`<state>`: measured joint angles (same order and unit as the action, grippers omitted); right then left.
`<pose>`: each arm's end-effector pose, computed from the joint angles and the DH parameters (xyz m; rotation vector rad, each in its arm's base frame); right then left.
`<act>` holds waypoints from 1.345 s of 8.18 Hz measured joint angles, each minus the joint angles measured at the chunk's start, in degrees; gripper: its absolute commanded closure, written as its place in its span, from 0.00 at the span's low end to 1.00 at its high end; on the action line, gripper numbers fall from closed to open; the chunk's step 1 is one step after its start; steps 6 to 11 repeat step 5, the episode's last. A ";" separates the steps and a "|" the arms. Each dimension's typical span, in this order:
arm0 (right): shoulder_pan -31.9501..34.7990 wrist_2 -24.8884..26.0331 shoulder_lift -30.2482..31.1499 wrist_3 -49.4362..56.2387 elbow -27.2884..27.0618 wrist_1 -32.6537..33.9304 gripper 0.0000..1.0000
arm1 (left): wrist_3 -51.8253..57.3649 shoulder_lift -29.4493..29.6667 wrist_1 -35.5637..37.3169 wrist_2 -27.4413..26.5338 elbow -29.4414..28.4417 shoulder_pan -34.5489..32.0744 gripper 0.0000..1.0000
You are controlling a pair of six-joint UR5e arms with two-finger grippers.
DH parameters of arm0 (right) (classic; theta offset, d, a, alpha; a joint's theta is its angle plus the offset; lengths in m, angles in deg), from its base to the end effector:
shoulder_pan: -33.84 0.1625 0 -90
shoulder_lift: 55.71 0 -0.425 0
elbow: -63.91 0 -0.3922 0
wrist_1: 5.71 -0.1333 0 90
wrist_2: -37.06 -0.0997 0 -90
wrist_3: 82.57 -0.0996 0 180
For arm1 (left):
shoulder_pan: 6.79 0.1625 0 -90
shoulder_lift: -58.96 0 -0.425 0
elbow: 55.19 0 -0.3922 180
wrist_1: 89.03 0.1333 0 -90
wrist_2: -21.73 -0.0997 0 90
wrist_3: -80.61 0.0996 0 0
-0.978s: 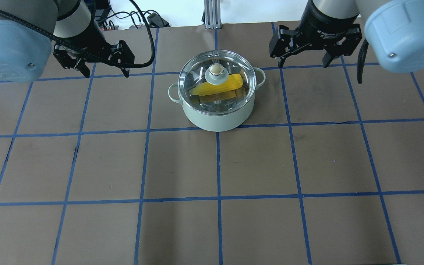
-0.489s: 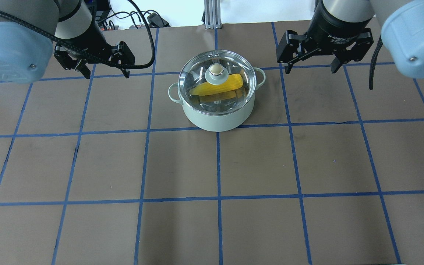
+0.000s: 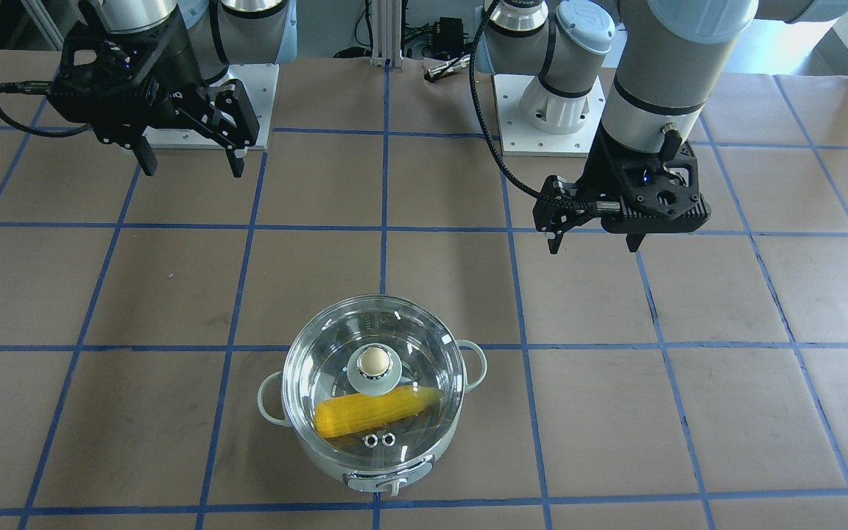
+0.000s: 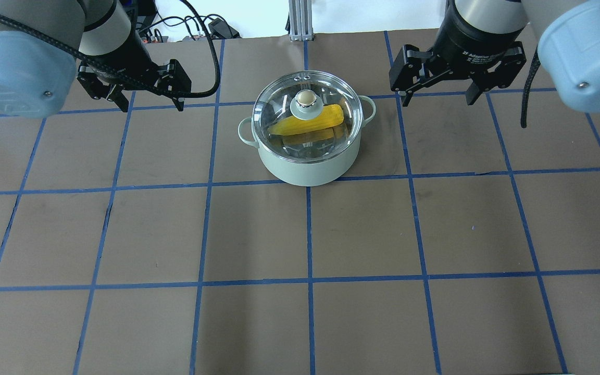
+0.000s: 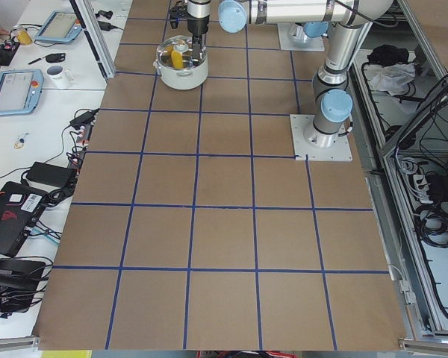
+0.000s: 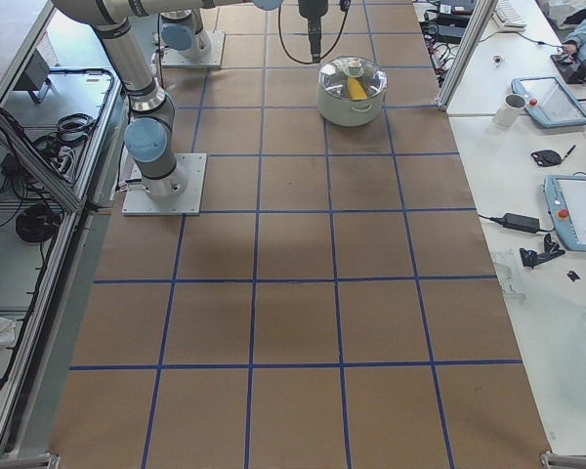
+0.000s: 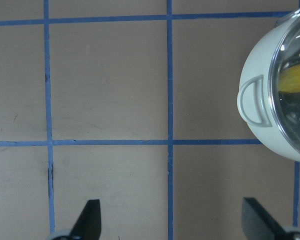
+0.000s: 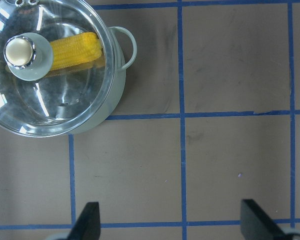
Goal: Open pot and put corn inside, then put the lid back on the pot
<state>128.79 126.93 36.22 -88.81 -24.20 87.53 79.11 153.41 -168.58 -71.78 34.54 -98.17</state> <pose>0.1752 -0.4749 0.5268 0.0349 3.1213 -0.1913 -0.1400 -0.5309 0.4697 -0.0084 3.0784 -0.1709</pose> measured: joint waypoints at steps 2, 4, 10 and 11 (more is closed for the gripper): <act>-0.02 0.00 0.00 0.19 -0.03 0.01 0.00 | 0.00 0.02 0.01 0.00 0.00 0.01 0.00; -0.02 0.04 0.00 0.97 -0.04 0.02 0.00 | 0.00 0.03 -0.02 0.00 0.03 0.02 0.00; -0.03 0.01 0.00 1.17 -0.04 0.04 0.00 | 0.00 0.03 -0.01 -0.01 0.19 0.03 0.00; -0.03 0.01 0.00 1.17 -0.04 0.04 0.00 | 0.00 0.03 -0.01 -0.01 0.19 0.03 0.00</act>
